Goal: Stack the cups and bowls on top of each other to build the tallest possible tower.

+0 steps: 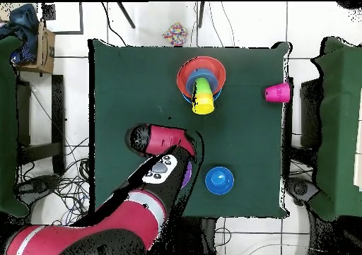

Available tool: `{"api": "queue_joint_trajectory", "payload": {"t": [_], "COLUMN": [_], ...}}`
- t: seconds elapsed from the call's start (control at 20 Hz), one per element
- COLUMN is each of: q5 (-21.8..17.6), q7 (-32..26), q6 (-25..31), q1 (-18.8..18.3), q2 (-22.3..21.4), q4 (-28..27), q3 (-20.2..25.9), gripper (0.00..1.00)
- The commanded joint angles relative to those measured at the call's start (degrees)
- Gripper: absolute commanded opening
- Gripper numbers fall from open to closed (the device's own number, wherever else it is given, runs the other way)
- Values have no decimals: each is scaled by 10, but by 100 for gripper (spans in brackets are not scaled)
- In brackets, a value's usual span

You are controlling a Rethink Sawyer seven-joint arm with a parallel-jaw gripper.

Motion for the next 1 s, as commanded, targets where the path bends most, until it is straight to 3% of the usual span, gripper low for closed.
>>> {"api": "queue_joint_trajectory", "payload": {"t": [0.05,0.45,0.75,0.8,1.0], "q5": [13,32,39,43,40], "q7": [76,101,89,91,82], "q6": [8,-25,-23,-22,-1], "q1": [10,18,19,20,18], "q2": [43,66,64,63,60], "q4": [-27,-24,-18,-17,-30], "q3": [39,41,41,41,37], "gripper": [100,100,100,0,0]}}
